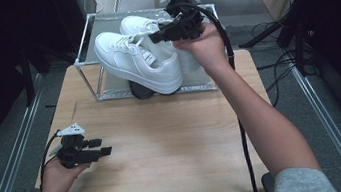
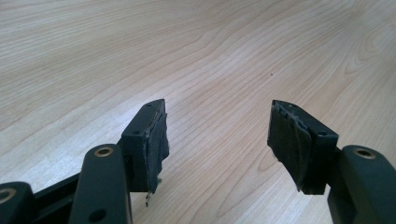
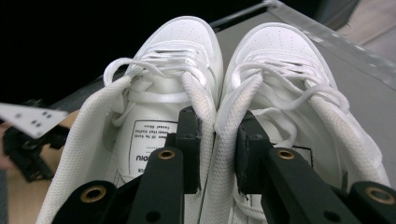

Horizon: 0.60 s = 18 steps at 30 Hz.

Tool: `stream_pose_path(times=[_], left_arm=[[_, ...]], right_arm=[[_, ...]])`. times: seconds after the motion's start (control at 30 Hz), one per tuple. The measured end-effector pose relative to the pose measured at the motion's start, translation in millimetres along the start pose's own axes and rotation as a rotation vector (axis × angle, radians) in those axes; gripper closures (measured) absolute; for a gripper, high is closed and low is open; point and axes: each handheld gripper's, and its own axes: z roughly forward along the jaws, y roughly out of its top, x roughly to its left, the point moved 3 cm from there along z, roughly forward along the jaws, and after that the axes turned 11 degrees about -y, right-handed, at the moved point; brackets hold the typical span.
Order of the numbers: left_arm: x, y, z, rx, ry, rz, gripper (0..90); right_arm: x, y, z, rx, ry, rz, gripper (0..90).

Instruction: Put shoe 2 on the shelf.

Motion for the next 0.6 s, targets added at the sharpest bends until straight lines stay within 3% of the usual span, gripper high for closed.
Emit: stream_pose_path(times=[0.13,0.23,0.6], left_arm=[[-0.5,0.3,0.4,-0.001,-0.009,0.004,38.0],[-0.4,0.2,0.3,-0.001,-0.011,0.004,38.0],[-4.4,2.5,1.2,-0.003,-0.034,0.02,38.0]], right_arm=[[-10.0,5.9,9.9,0.023,-0.068,0.064,75.9],[-13.3,8.8,15.5,0.026,-0.097,0.082,75.7],[-33.5,37.5,56.7,0.069,-0.296,0.213,75.7]])
